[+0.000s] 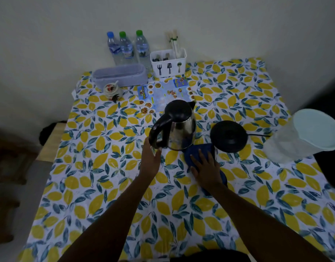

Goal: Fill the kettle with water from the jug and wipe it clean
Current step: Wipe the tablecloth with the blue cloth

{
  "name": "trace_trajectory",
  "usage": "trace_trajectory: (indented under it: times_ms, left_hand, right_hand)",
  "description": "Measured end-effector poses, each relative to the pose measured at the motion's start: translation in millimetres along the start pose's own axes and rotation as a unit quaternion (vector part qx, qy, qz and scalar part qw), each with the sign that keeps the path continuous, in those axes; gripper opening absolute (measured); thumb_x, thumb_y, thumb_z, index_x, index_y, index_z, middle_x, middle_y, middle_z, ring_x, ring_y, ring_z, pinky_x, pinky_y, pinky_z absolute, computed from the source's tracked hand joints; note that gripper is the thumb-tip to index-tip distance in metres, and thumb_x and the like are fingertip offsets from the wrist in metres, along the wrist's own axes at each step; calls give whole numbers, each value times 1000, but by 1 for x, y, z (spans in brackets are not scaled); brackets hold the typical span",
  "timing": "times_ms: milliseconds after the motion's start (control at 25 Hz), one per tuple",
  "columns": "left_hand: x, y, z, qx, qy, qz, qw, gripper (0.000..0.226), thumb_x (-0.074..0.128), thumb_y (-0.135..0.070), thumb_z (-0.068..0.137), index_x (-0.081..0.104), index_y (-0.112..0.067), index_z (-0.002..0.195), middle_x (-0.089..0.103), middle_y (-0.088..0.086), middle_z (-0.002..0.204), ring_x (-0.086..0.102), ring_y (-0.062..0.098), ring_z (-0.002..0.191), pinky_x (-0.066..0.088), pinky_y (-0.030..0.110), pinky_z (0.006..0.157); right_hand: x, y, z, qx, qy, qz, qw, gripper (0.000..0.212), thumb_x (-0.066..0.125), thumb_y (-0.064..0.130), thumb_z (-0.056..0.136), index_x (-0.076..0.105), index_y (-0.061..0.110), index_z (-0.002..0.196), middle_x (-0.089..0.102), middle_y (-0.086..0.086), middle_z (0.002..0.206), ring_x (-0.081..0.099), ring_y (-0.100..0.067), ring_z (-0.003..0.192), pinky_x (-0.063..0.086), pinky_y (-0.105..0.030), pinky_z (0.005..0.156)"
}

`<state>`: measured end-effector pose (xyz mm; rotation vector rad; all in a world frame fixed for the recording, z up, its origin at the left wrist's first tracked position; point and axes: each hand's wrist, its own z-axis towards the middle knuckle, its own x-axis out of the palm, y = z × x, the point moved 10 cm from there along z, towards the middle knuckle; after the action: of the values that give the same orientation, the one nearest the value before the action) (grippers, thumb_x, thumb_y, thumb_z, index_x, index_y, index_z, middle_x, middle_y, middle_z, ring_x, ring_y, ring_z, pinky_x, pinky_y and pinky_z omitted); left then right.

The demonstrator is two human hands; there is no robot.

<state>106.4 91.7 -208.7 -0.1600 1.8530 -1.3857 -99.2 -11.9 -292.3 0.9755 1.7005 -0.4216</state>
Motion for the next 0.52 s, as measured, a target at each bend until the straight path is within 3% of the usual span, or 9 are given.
trace_trajectory:
  times_ms: [80, 200, 360, 520]
  left_hand:
    - [17, 37, -22, -43, 70, 71, 994, 65, 47, -33, 98, 18, -11, 151, 25, 12, 158, 31, 27, 142, 26, 40, 116]
    - [34, 70, -59, -31, 156, 189, 969, 57, 44, -28, 101, 22, -12, 150, 22, 12, 159, 22, 25, 146, 17, 35, 119]
    - [32, 91, -98, -20, 169, 270, 948, 61, 45, -33, 99, 20, -14, 151, 16, 8, 162, 13, 23, 149, 16, 37, 122]
    - [34, 106, -130, -28, 224, 345, 911, 78, 43, -49, 96, 0, -18, 153, -10, 5, 163, -9, 23, 150, 7, 42, 123]
  right_hand:
    - [2, 14, 0, -35, 7, -15, 999, 54, 28, 51, 98, 13, 40, 149, -1, 4, 163, -4, -30, 149, 18, -56, 116]
    - [10, 38, -6, -88, 7, -19, 996, 51, 29, 49, 99, 19, 41, 148, 4, 5, 163, -1, -29, 149, 20, -52, 115]
    - [22, 69, -15, -134, 18, -31, 990, 50, 29, 50, 98, 23, 42, 147, 8, 5, 163, 2, -30, 149, 21, -51, 114]
    - [40, 75, -41, -171, 18, -28, 985, 49, 30, 53, 97, 30, 42, 145, 16, 7, 161, 9, -31, 149, 27, -52, 112]
